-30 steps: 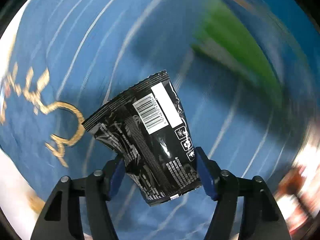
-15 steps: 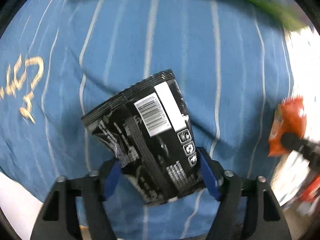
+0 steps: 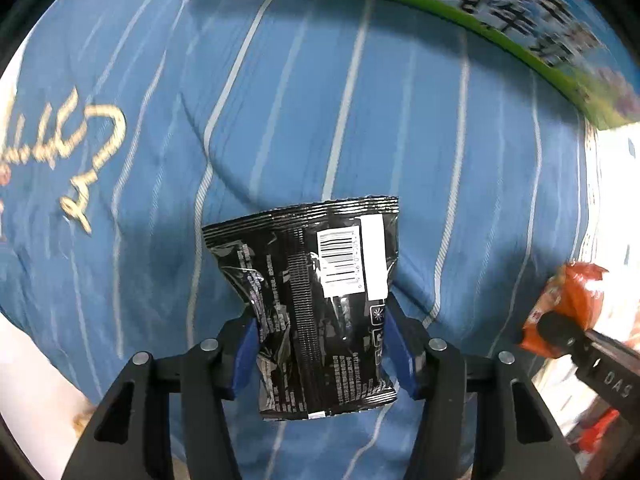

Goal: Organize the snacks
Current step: 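Grasp the orange bow-shaped bag with the right tool while the left tool grasps the black wrapper, then carry both bags into the box and open both tools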

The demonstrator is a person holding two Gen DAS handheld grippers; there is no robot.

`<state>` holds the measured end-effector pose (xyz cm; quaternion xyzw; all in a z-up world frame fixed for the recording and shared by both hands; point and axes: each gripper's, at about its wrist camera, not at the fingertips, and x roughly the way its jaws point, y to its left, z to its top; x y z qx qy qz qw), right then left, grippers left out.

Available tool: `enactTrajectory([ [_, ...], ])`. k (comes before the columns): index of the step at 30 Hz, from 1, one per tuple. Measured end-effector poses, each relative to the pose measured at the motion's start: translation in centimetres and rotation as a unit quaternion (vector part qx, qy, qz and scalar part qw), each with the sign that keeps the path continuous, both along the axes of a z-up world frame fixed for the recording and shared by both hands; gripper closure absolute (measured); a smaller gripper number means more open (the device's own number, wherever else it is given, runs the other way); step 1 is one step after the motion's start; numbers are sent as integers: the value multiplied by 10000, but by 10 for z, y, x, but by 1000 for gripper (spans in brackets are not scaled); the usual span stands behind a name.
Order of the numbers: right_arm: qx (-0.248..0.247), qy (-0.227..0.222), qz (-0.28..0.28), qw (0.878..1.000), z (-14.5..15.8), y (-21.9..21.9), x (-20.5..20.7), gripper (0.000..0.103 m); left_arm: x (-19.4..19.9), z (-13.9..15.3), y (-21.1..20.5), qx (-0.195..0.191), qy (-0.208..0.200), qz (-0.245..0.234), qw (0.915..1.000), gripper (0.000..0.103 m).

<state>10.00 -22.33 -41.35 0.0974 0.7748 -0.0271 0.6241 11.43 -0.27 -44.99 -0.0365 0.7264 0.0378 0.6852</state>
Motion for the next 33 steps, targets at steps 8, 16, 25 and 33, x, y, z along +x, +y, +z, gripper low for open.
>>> enactTrajectory([
  [8,-62,-408,279,9988,33,20,-8,62,-5,49,-46,592,-783,-796,9920,50],
  [16,43,-1175,397,9923,110,25,-21,62,-14,135,-55,341,-1498,-928,9838,50],
  [25,154,-2010,320,9789,207,17,3,62,11,226,-42,143,-2352,-1110,9655,50],
  [33,319,-2346,259,9712,244,14,12,62,20,269,-39,-3,-2748,-1180,9542,50],
])
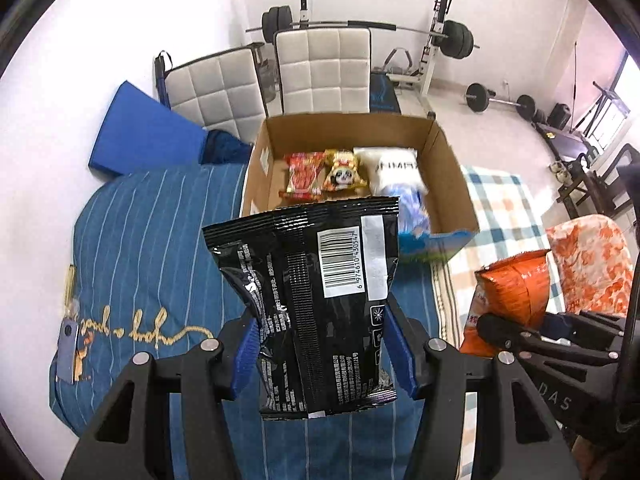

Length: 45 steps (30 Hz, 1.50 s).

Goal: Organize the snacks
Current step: 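Carry both bags into the box and open both tools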

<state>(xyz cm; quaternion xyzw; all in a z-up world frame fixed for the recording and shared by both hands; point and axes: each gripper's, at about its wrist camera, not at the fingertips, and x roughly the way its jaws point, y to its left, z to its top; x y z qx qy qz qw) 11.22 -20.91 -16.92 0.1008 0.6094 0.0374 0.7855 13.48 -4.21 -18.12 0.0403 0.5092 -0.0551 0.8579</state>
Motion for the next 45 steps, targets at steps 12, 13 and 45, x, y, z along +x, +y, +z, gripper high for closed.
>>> enactTrajectory([
  [12,261,-131,25,9996,11,-4,68,63,72,15,5,-103,-82,-134,9998,50],
  [13,312,-112,37,9994,10,-3,78,63,82,13,8,-148,-24,-126,9998,50],
  [45,459,1885,418,9801,-203,47,263,62,276,-213,7,-326,3529,-272,9347,47],
])
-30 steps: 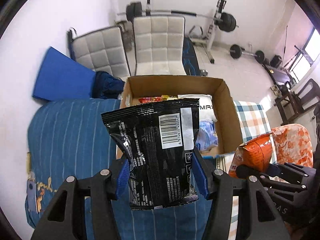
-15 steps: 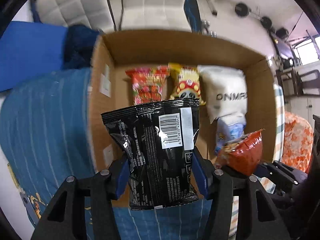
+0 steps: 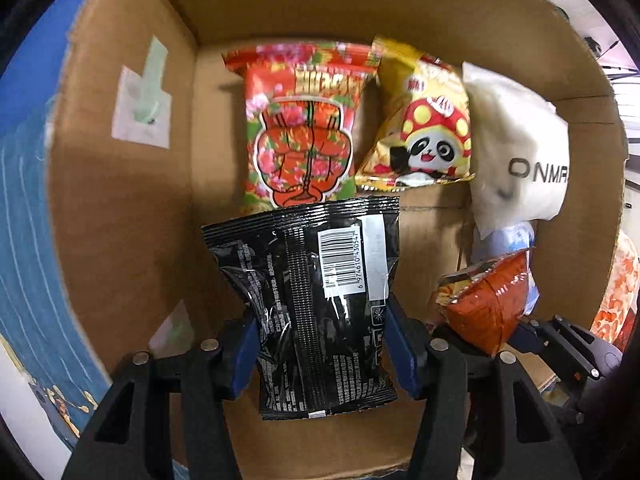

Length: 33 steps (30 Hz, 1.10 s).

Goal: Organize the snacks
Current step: 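Carry both bags into the box and open both tools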

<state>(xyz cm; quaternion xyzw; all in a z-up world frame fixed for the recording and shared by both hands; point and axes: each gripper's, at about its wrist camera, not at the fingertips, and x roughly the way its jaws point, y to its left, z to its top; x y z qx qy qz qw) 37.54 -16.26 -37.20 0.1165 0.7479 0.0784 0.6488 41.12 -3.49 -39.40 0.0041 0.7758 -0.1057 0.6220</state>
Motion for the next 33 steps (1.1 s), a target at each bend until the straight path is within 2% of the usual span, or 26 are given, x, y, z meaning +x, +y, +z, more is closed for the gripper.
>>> enactTrajectory([
  [6,-39,179,53,9998,-14,6,4,59,-6,-8,7,50,187,115,9997,47],
  [11,-97,211,33,9997,-15,3,5,54,-8,0,19,-108,302,341,9989,47],
  [15,-126,88,31,9999,-1,2,9,48,-10,18,20,-70,142,272,9995,47],
  [21,-327,-108,116,9993,19,1,5,48,-29,57,17,-6,-257,200,9995,47],
  [23,-377,-186,93,9991,26,-2,1,48,-38,71,18,-21,-453,186,9988,42],
  [25,-537,-325,74,9980,37,-5,-7,47,-40,82,17,26,-627,204,9978,30],
  [29,-763,-641,-8,9950,59,-14,-19,33,-52,107,20,147,-1117,261,9933,22],
  [31,-816,-732,-42,9940,70,-22,-30,29,-57,115,22,159,-1291,336,9909,6],
  [33,-866,-801,-71,9930,76,-26,-35,20,-57,121,23,150,-1404,410,9891,2],
])
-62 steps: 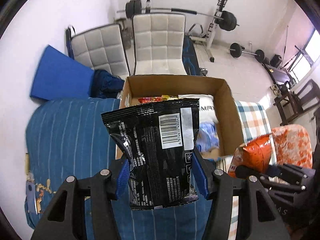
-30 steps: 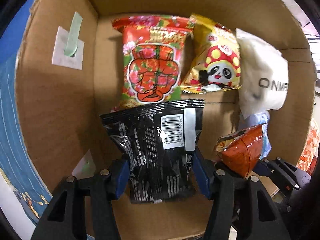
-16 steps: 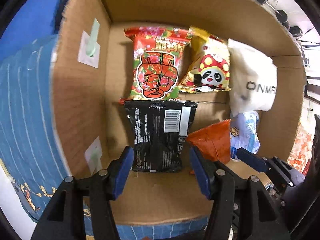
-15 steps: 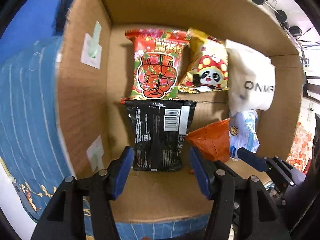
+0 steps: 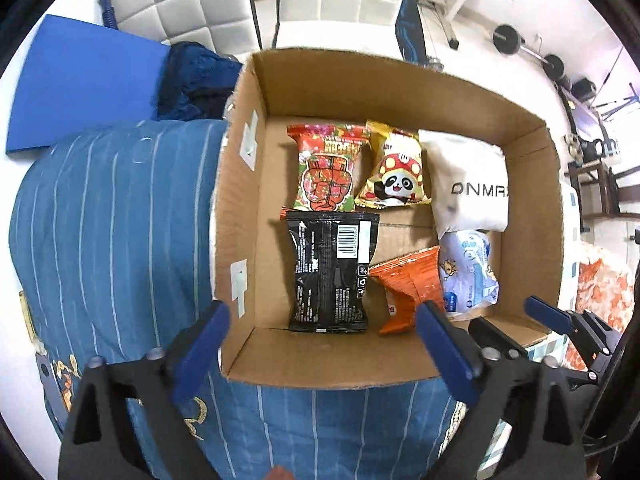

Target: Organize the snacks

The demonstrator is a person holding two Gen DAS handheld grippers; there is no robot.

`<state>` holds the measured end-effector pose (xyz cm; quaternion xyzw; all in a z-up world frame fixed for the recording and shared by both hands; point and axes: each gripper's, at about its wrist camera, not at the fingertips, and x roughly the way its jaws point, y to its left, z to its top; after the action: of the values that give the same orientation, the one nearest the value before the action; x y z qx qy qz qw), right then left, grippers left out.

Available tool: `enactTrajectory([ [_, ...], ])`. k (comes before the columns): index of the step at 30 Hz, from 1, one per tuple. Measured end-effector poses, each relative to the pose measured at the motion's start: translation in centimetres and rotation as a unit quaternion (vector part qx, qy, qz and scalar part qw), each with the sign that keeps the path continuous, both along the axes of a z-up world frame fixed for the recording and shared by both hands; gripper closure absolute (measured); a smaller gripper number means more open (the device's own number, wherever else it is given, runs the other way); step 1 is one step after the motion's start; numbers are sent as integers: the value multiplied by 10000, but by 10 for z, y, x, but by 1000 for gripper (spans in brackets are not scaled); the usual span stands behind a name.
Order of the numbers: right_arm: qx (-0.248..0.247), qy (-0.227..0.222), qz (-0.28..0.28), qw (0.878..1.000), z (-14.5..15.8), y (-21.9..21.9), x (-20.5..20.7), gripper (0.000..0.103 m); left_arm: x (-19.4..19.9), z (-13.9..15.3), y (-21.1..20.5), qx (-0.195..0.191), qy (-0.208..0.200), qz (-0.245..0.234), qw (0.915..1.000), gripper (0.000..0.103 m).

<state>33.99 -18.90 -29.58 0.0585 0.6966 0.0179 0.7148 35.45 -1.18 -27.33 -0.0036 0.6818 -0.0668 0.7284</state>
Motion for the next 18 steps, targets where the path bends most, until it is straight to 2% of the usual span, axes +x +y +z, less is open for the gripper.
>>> enactTrajectory([
  [2,-37,-125,-36,9999,10,-6,-9,10,3,3,0,26,-121,51,9999,2],
  [10,-88,-481,-273,9984,47,-13,-34,7,-24,37,2,-15,-566,140,9983,1],
  [12,-82,-581,-290,9979,58,-17,-42,6,-34,47,2,24,-721,138,9973,1],
  [15,-111,-751,-295,9967,77,-21,-57,0,-51,65,0,121,-988,146,9949,1],
  [18,-122,-921,-348,9951,95,-26,-75,0,-71,85,-4,240,-1276,83,9915,1],
])
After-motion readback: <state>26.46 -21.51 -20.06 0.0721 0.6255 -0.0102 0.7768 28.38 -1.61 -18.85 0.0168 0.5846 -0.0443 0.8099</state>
